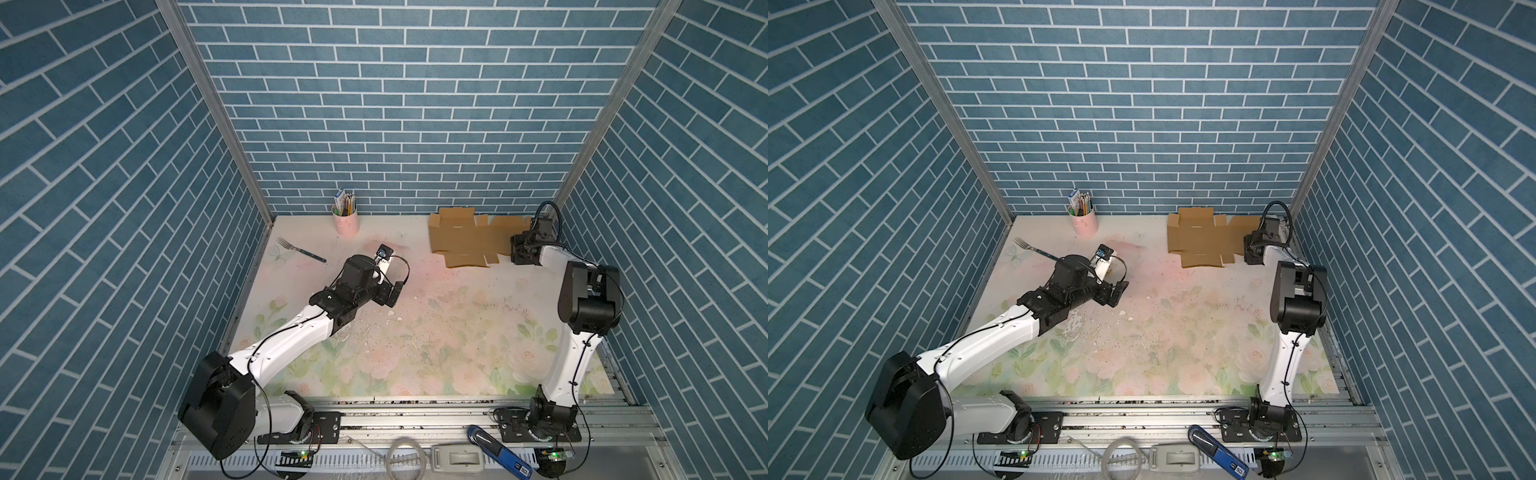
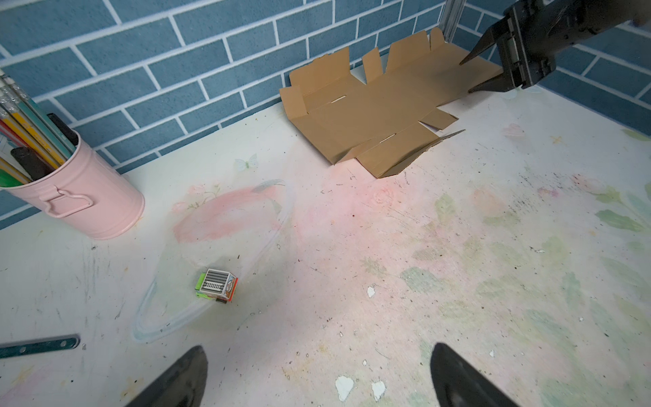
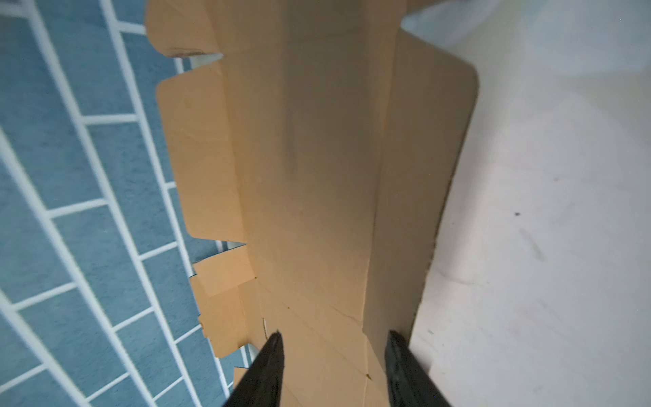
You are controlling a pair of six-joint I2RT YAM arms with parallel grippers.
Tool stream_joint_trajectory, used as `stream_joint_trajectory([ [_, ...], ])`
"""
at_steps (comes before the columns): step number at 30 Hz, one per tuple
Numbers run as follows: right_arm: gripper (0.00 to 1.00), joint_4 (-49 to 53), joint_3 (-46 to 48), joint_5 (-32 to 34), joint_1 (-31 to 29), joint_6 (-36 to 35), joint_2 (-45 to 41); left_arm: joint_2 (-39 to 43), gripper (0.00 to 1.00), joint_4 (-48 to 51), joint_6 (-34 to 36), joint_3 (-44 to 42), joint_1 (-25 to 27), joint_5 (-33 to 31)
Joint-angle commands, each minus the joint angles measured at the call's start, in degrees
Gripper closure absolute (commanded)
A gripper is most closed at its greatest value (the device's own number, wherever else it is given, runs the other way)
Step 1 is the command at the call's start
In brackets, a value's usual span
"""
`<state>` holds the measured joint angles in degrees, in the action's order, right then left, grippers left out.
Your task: Fold the paper box
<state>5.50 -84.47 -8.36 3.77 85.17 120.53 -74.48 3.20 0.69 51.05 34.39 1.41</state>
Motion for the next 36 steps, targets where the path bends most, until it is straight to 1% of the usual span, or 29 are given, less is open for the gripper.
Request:
stream_joint_trajectory([
  [1,0.52,2.8,-0.3,-1.6,0.0,0.3,1.0,0.2,0.0,0.8,0.3,1.7,0.3,0.6],
  [5,0.52,2.4,1.0,-1.2,0.1,0.2,0.5,0.1,0.01,1.0,0.2,1.8,0.3,0.5],
  [8,0.54,2.1,1.4,-2.7,0.2,0.2,0.3,0.2,0.0,1.1,0.2,1.8,0.3,0.7],
  [12,0.54,1.0,4.7,-1.4,0.3,-0.7,-3.9,0.4,0.0,1.2,0.3,1.9,0.4,0.5],
  [20,0.54,-3.2,13.1,-2.3,0.4,-0.4,-10.8,0.2,0.0,1.3,0.2,2.0,0.6,0.9],
  [27,0.53,-3.4,15.4,-3.0,0.5,-0.5,-13.0,0.6,0.0,1.5,0.5,1.9,1.3,0.3],
  [36,0.53,-6.5,20.8,-3.4,0.5,0.7,-16.6,-0.2,0.0,1.9,1.1,2.0,2.0,-0.1],
])
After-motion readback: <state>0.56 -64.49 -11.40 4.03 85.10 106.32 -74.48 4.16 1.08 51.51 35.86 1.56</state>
